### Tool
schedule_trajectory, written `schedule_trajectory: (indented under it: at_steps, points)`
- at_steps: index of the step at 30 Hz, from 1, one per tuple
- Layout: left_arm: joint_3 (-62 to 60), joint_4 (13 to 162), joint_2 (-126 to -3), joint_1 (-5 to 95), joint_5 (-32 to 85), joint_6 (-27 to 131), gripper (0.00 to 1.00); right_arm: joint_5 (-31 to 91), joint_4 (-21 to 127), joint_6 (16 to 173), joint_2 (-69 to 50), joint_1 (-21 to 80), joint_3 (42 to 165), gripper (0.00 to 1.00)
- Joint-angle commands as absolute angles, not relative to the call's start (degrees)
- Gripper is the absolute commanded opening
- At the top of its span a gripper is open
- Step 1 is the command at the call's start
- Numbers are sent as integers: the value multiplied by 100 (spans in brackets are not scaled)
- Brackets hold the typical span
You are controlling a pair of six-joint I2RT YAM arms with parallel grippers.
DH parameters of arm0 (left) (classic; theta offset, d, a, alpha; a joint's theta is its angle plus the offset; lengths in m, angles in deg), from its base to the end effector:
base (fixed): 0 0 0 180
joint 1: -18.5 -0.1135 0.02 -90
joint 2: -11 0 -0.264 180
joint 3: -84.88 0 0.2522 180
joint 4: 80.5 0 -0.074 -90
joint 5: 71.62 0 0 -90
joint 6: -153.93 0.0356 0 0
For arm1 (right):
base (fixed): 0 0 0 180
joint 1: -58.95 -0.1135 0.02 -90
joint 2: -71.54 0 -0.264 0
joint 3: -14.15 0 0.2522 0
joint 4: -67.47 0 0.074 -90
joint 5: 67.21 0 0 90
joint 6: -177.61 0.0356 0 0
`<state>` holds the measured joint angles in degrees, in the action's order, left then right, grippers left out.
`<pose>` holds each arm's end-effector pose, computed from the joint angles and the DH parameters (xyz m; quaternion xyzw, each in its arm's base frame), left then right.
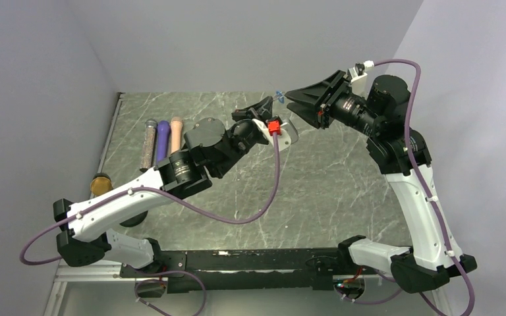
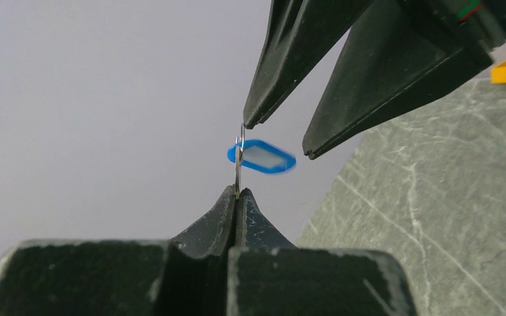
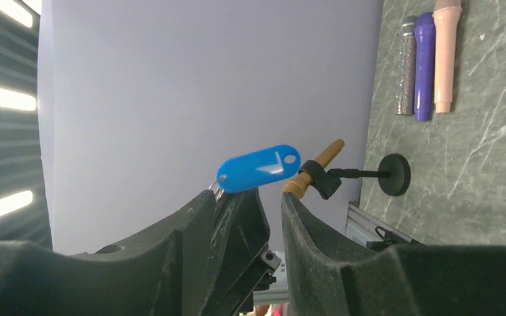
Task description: Remove the keys from the keyring
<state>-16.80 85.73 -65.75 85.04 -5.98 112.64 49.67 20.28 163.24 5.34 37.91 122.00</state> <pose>0.1300 -0.2626 0.4974 0.4370 0.4700 0.0153 0.7668 0.1876 0.0894 0.5124 0.1914 0.7116 0.6028 0.3060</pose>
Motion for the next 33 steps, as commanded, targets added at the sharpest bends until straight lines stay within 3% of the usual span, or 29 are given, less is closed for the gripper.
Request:
schedule_trajectory:
  at_steps: [1,20,33]
  points:
    - [-1603,8680,-6170,8391,185,10689,0,4852,1884,16691,623,3795,12389,46]
    - [-1818,8148,-6226,8231,771,10694,0,4762,2141,17069,755,3801,12367,44]
    - [-1987,8015,-6473,8255,539,10980,0,4878,2061,17181,783,3753,12280,35]
